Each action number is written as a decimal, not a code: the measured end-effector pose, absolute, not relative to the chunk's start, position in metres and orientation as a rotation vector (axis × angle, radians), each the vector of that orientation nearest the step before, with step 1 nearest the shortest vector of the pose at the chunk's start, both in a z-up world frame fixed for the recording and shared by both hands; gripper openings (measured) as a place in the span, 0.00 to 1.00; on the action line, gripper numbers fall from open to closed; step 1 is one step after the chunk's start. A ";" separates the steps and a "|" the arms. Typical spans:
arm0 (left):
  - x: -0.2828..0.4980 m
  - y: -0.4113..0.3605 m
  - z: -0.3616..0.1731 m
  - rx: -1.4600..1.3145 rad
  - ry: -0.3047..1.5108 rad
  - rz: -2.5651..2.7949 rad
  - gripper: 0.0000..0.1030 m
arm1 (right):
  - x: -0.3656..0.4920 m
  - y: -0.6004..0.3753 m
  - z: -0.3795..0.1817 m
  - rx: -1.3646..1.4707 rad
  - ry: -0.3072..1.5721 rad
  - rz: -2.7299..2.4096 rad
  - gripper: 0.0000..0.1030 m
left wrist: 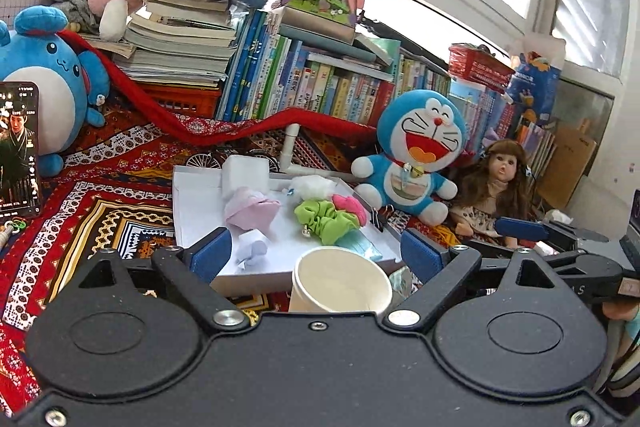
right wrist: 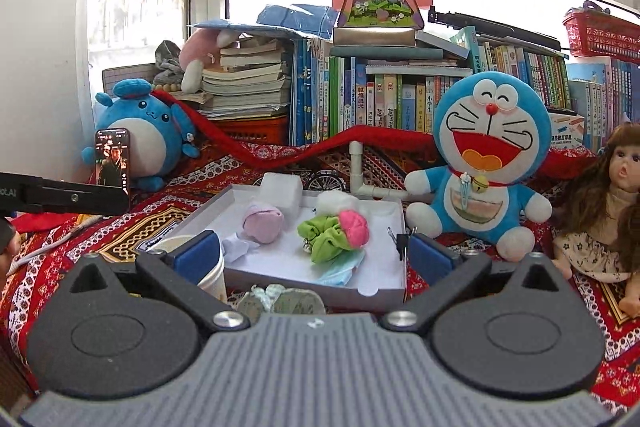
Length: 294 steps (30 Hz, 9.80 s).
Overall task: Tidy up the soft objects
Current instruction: 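Withdraw both open tools from the box back toward the table items, then reach the left tool to the small printed white packet while the right tool reaches the purple plush ball, then close the left tool on the packet while the right tool grips the purple plush ball, then lift and carry the packet and purple plush ball with both tools toward the box, then lower the held packet and purple plush ball with both tools into the box, then open the left tool to drop the packet while the right tool releases the plush ball, then reach the left tool to the gold sequined balls while the right tool reaches the blue pouch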
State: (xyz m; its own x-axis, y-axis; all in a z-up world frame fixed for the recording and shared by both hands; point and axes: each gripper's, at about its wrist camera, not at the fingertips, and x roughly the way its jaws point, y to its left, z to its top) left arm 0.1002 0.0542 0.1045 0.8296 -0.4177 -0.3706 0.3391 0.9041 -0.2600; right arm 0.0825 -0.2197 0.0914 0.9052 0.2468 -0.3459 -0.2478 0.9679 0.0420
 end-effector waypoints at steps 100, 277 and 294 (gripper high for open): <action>-0.014 0.043 -0.009 0.029 0.558 -0.171 0.27 | 0.032 -0.178 -0.010 -0.130 0.433 0.148 0.92; 0.147 0.069 0.078 -0.148 0.565 -0.220 0.72 | 0.119 -0.252 0.075 0.086 0.437 0.187 0.93; 0.103 0.075 0.069 -0.147 0.508 -0.213 0.79 | 0.086 -0.252 0.062 0.037 0.370 0.189 1.00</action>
